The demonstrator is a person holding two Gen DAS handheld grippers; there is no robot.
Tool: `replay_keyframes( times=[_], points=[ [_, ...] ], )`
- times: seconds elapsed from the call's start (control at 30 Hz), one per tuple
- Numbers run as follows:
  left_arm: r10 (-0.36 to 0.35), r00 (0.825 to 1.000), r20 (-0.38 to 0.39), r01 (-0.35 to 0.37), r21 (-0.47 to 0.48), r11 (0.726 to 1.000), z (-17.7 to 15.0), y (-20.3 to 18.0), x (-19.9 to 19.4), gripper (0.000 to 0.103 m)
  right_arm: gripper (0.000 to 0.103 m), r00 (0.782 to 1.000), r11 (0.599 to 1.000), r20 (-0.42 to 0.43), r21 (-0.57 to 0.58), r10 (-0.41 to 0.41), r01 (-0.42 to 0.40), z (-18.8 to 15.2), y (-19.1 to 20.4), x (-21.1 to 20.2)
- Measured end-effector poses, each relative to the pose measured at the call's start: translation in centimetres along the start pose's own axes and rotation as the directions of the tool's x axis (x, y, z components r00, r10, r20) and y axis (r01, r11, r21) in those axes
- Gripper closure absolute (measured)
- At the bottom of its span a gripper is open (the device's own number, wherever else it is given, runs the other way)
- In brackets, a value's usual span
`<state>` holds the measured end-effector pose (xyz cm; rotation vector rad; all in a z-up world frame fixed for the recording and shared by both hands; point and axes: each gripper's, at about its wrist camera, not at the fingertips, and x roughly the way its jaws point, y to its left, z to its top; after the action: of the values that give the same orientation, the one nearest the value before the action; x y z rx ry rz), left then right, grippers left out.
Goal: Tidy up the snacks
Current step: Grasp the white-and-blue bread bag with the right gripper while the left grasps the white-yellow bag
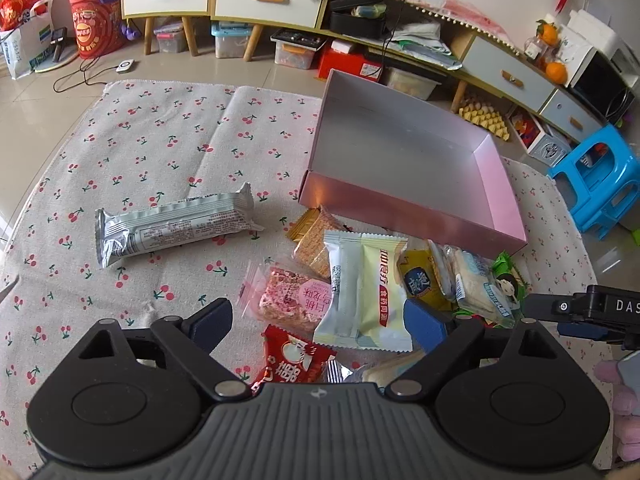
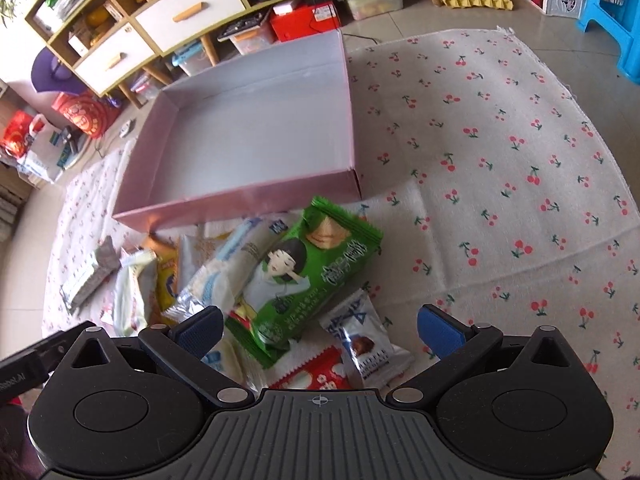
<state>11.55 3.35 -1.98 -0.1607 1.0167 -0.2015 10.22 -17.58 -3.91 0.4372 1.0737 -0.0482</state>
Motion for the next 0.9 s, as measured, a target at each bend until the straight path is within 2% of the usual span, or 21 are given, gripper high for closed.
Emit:
replay_keyframes(
  times=[0.2,0.3,0.37,0.47,0.63,0.8,0.87,0.9],
  points=[
    [-0.042,0.999,-0.015,0.042,-0.009,0.999,0.4,-0.9,1.9,0.025,0.002,0.985,0.986,0.041,0.021,0.166,-0.166,1.0,1.3,0.8],
    [-0.049,0.999,-0.003,0.049,0.003,0.999,0.6,-1.4,2.3,0.031,0.013,0.981,0.983,0.055,0.002,0.184,-0.185,1.2,2.3,1.4],
    [-0.062,0.998,0.004,0.062,0.010,0.998,0.7,-1.6,2.5,0.035,0.025,0.981,0.983,0.059,-0.007,0.186,-0.185,1.3,2.5,2.0],
    [-0.065,0.998,0.001,0.065,0.020,0.998,0.7,-1.7,3.0,0.040,0.033,0.980,0.983,0.074,-0.020,0.183,-0.182,1.3,2.9,2.7],
    [-0.035,0.999,-0.002,0.035,0.057,0.998,0.3,-2.1,3.5,0.045,0.036,0.983,0.986,0.093,-0.072,0.158,-0.152,0.8,3.8,3.1],
    [0.007,1.000,0.002,-0.008,0.117,0.993,0.1,-2.6,3.4,0.049,0.038,0.991,0.980,0.110,-0.190,0.080,-0.058,-0.4,5.7,3.4],
    [0.030,1.000,0.005,-0.031,0.159,0.987,-0.1,-2.9,3.4,0.050,0.046,0.992,0.975,0.114,-0.221,0.047,-0.021,-0.8,6.2,3.5],
    [0.037,0.999,0.008,-0.038,0.174,0.984,-0.1,-3.1,3.4,0.050,0.047,0.993,0.973,0.113,-0.229,0.036,-0.009,-0.9,6.4,3.5]
  ],
)
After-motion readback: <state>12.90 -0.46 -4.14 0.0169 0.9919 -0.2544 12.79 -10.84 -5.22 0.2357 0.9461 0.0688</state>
